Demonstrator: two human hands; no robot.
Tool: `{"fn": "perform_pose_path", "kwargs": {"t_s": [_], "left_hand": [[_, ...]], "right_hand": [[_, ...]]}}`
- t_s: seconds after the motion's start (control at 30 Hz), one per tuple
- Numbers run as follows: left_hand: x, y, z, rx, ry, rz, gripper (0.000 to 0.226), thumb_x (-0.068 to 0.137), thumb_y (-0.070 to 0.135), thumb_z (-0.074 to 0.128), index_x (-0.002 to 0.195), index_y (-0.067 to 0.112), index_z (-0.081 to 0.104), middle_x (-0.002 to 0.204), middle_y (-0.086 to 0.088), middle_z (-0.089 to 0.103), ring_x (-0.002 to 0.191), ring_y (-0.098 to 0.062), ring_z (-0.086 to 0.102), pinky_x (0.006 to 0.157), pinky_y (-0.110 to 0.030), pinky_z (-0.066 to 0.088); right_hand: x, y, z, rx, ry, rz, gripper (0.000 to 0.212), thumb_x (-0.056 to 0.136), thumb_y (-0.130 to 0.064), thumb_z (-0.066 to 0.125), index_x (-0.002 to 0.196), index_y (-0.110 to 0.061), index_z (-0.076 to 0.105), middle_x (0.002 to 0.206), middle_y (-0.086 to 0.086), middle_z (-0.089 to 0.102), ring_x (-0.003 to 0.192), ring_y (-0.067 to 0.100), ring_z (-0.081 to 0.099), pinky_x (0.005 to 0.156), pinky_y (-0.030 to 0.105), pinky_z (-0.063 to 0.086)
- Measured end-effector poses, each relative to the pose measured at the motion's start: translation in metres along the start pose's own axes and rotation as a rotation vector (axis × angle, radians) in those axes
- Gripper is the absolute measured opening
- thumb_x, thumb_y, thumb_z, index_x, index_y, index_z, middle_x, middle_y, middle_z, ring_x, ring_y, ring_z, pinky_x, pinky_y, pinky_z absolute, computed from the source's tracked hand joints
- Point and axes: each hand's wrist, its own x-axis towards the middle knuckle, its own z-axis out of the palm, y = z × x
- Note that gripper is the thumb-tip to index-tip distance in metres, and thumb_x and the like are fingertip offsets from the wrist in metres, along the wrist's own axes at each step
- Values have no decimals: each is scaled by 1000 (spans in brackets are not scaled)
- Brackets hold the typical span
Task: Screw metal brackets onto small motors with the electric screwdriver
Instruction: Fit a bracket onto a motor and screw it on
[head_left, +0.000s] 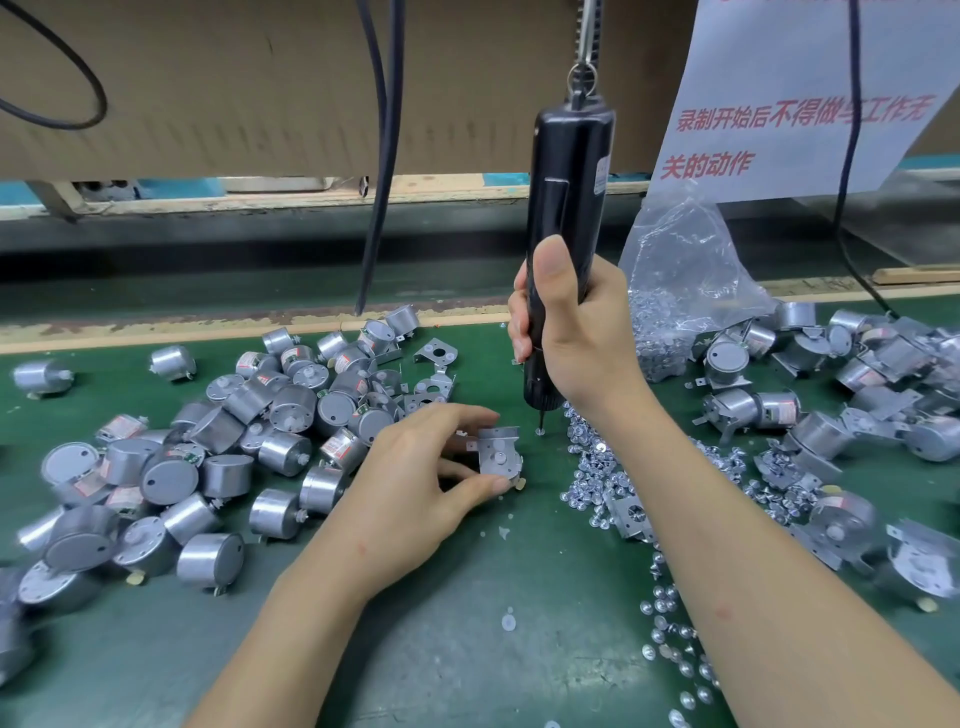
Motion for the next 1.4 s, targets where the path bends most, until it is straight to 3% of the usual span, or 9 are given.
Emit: {"fn": "perform_pose_path", "kwargs": {"t_s": [0.13,0.3,0.47,0.57,0.7,0.87,1.07,1.3,1.4], "left_hand": [[1,-2,2,90,-41,43,48,83,28,79,127,22,61,117,11,59,101,2,60,79,-15,54],[-1,-4,2,252,-116,36,63,84,35,76,137,40,42,123,20,52,86,4,60,83,-17,49],[-1,-7,4,355,-111,34,62,89,42,67,141,39,34,123,21,50,101,6,44,86,-16,33],[-1,-8,6,357,-99,37,61,89,43,67,141,37,35,127,14,56,111,-1,45,87,-17,33],[-3,-6,6,345,-84,60,64,86,47,68,141,34,38,125,19,53,109,7,45,87,-7,31],[-1,0,1,302,-71,79,47,88,39,70,131,29,54,114,26,56,102,17,47,83,1,31],[0,2,-3,207,-5,-24,45,83,33,77,125,34,60,90,23,59,68,-2,55,67,-6,39],[0,2,1,194,-36,-6,44,81,38,78,122,34,61,104,23,64,85,10,55,73,-4,38],[0,2,2,172,-27,-19,41,82,41,76,121,35,62,100,26,63,87,5,57,73,-5,39]], "right_hand": [[-1,-2,1,9,0,2,102,65,-89,64,78,10,40,54,4,49,43,21,46,48,32,40],[-2,-6,0,11,3,-10,102,65,-89,62,77,9,42,54,5,50,43,22,47,49,32,43],[-2,-11,1,16,12,-24,96,66,-90,61,71,4,43,53,8,49,42,23,47,49,33,43],[-3,-15,2,28,12,-24,87,66,-90,61,66,-5,45,51,7,48,41,23,46,48,32,43],[-4,-22,4,72,6,-14,75,65,-89,62,69,-15,52,50,3,49,39,22,44,46,29,40],[-6,-28,5,100,10,-8,73,61,-90,63,67,-18,54,50,3,48,38,21,43,44,28,38],[-7,-32,2,79,35,-7,72,61,-90,61,66,-19,53,50,3,49,38,20,44,44,29,39],[-8,-33,4,96,18,-3,75,61,-90,62,68,-16,52,49,3,47,37,21,43,44,29,38],[-8,-32,5,98,13,-6,75,62,-89,63,68,-15,52,49,3,47,37,21,43,44,29,38]]}}
